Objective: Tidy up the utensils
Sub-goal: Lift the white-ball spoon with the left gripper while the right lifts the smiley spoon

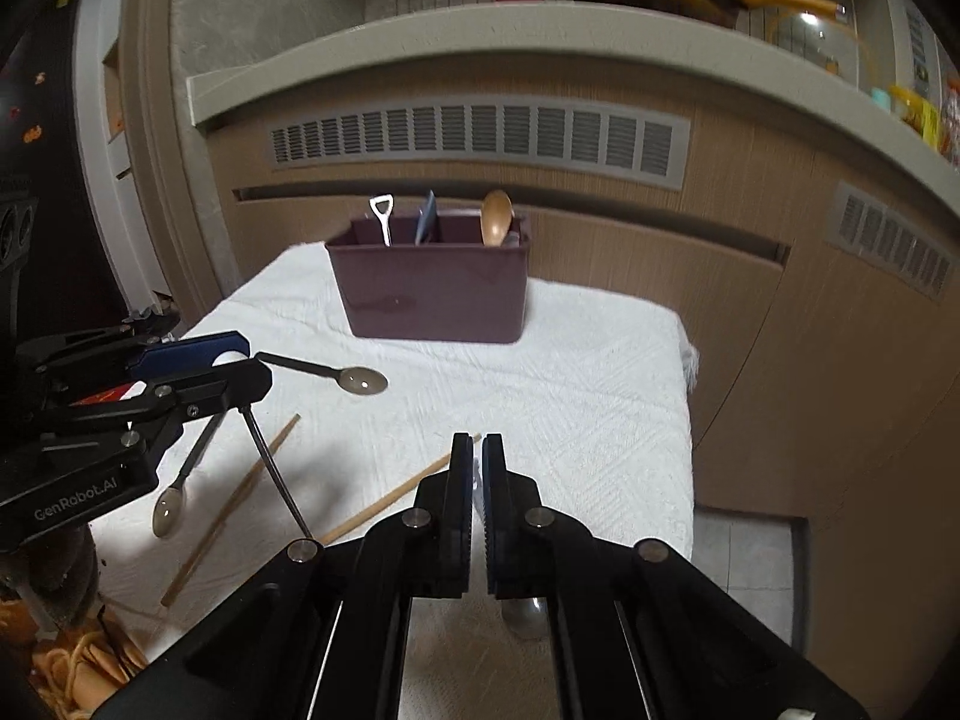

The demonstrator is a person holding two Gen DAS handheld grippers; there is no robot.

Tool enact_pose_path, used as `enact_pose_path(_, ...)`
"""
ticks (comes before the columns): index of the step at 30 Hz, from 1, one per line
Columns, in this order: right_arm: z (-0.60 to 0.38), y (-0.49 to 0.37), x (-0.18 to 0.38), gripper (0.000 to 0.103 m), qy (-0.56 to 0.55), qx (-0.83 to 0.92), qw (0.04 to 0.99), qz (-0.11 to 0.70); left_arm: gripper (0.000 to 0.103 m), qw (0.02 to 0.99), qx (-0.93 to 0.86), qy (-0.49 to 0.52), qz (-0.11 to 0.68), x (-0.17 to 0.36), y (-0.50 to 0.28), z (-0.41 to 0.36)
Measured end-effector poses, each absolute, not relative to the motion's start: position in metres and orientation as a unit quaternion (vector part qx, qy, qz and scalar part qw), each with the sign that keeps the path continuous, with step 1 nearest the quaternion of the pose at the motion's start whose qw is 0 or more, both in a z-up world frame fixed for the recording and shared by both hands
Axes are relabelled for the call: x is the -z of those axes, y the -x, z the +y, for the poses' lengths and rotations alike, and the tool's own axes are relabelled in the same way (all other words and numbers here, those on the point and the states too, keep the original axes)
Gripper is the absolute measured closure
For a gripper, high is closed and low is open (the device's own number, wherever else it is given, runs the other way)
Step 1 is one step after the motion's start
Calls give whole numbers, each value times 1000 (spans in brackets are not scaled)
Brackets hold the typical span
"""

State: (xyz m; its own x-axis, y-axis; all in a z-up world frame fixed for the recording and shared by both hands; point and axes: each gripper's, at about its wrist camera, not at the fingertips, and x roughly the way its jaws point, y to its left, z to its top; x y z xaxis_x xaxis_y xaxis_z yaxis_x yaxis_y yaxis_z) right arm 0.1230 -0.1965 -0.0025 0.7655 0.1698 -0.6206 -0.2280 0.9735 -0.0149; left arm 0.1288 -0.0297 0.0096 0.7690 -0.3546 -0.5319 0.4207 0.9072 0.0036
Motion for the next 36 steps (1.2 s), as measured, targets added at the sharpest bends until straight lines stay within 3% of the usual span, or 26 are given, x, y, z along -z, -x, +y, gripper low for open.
enact_pose_path(4,-189,-130,14,96,80,-142,922,351,80,932,200,-105,282,-5,-128,-35)
enact_pose_path(6,-181,-141,32,82,104,-167,906,375,80,928,200,-117,291,-1,-130,-36)
enact_pose_path(7,-179,-146,40,80,111,-172,902,381,80,926,201,-122,294,1,-132,-36)
enact_pose_path(19,-160,-226,107,80,141,-196,857,455,80,890,245,-131,361,28,-177,-42)
enact_pose_path(23,-161,-225,106,87,138,-194,853,464,80,880,260,-119,380,34,-191,-47)
enact_pose_path(36,-200,-207,63,87,33,-127,882,453,80,864,288,-111,397,22,-238,-60)
